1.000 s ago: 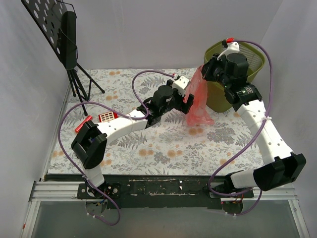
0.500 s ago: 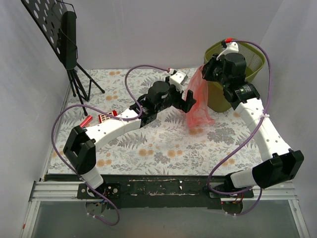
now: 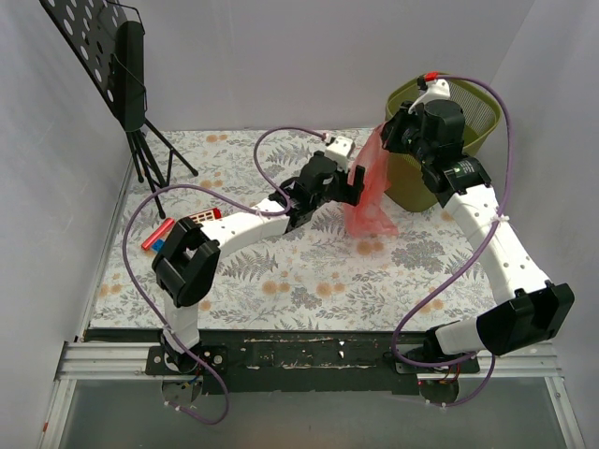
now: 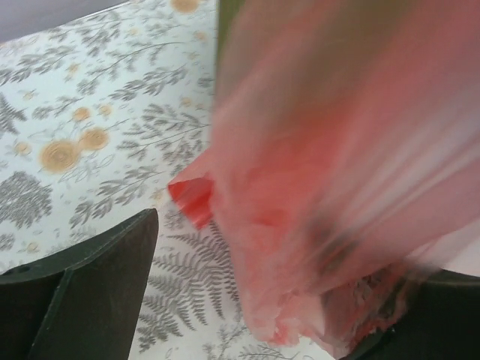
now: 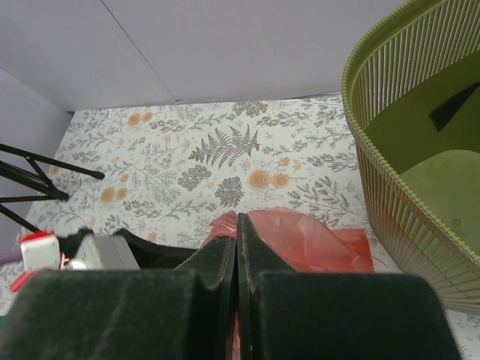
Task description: Put the trash bags into the trash bin
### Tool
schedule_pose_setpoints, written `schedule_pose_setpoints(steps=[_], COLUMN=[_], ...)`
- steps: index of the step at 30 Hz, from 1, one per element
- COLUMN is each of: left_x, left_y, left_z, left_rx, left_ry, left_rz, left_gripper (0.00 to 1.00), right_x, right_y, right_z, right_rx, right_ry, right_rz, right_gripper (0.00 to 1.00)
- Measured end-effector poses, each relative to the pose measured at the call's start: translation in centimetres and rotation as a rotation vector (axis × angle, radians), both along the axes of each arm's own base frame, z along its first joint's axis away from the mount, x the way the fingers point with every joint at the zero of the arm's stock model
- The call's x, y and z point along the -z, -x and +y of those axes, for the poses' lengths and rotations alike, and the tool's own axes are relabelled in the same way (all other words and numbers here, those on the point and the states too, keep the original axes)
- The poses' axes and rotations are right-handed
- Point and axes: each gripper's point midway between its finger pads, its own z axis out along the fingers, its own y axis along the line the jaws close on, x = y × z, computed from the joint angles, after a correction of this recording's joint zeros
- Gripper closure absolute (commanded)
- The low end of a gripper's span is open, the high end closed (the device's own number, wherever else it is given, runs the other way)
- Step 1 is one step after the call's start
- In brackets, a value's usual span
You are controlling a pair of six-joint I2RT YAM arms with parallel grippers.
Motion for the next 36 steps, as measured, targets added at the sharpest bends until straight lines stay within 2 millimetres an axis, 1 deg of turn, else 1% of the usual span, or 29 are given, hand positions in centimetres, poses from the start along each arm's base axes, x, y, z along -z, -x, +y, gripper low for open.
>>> schedule_pose_setpoints(steps=[2, 6, 9, 11, 13, 15, 17, 19, 22, 24, 25, 26, 28, 30, 32, 33, 36], left_x=[1.0, 1.0, 1.2, 1.3, 1.4, 2.0, 3.2, 5.1, 8.0, 9.5, 10.3, 10.7, 11.3, 11.1, 10.2, 9.4, 6.7], left_y=[-1.1, -4.2, -5.5, -5.5, -5.2, -5.0, -4.9, -4.8, -4.3, -4.0, -3.8, -3.6, -3.2, -2.9, -2.5, -2.2, -0.7], left_z=[1.5, 4.8, 6.5, 6.4, 5.7, 4.8, 4.1, 3.9, 4.9, 5.8, 6.3, 6.6, 6.9, 7.0, 7.1, 7.1, 7.2], left_rx=[-0.043, -0.115, -0.121, -0.093, -0.055, -0.020, 0.003, 0.012, 0.008, 0.009, 0.016, 0.023, 0.055, 0.094, 0.135, 0.156, 0.223], left_ry=[0.009, 0.050, 0.082, 0.097, 0.111, 0.124, 0.123, 0.111, 0.081, 0.073, 0.071, 0.074, 0.080, 0.099, 0.123, 0.138, 0.174], left_rz=[0.036, 0.053, 0.075, 0.087, 0.094, 0.105, 0.122, 0.151, 0.205, 0.236, 0.254, 0.270, 0.297, 0.313, 0.322, 0.325, 0.319], left_gripper=[0.24, 0.28, 0.32, 0.35, 0.40, 0.42, 0.43, 0.43, 0.45, 0.56, 0.59, 0.66, 0.75, 0.85, 0.95, 1.00, 1.00], right_x=[0.0, -0.3, -0.7, -0.9, -1.2, -1.5, -2.1, -2.6, -3.0, -3.3, -3.3, -3.3, -3.0, -2.7, -1.7, -1.1, 1.8], right_y=[0.0, 0.0, 0.2, 0.4, 0.7, 0.9, 1.1, 1.1, 1.1, 0.9, 0.9, 0.9, 1.0, 1.2, 1.5, 1.6, 1.8], right_z=[-0.2, -0.7, -0.9, -0.8, -0.5, -0.2, -0.1, -0.3, -1.2, -2.0, -2.2, -2.4, -2.6, -2.6, -2.6, -2.5, -2.5], right_rx=[0.000, 0.003, -0.002, -0.022, -0.053, -0.081, -0.098, -0.100, -0.088, -0.076, -0.074, -0.072, -0.075, -0.084, -0.096, -0.102, -0.124], right_ry=[0.009, 0.022, 0.039, 0.052, 0.064, 0.080, 0.100, 0.118, 0.137, 0.150, 0.154, 0.158, 0.170, 0.178, 0.191, 0.199, 0.225], right_rz=[-0.004, -0.016, -0.033, -0.044, -0.052, -0.061, -0.076, -0.093, -0.103, -0.108, -0.110, -0.109, -0.103, -0.102, -0.091, -0.085, -0.045], right_gripper=[0.99, 0.99, 0.99, 0.99, 0.99, 0.99, 0.99, 0.99, 0.99, 0.99, 0.99, 0.99, 0.99, 0.99, 0.99, 0.99, 0.99])
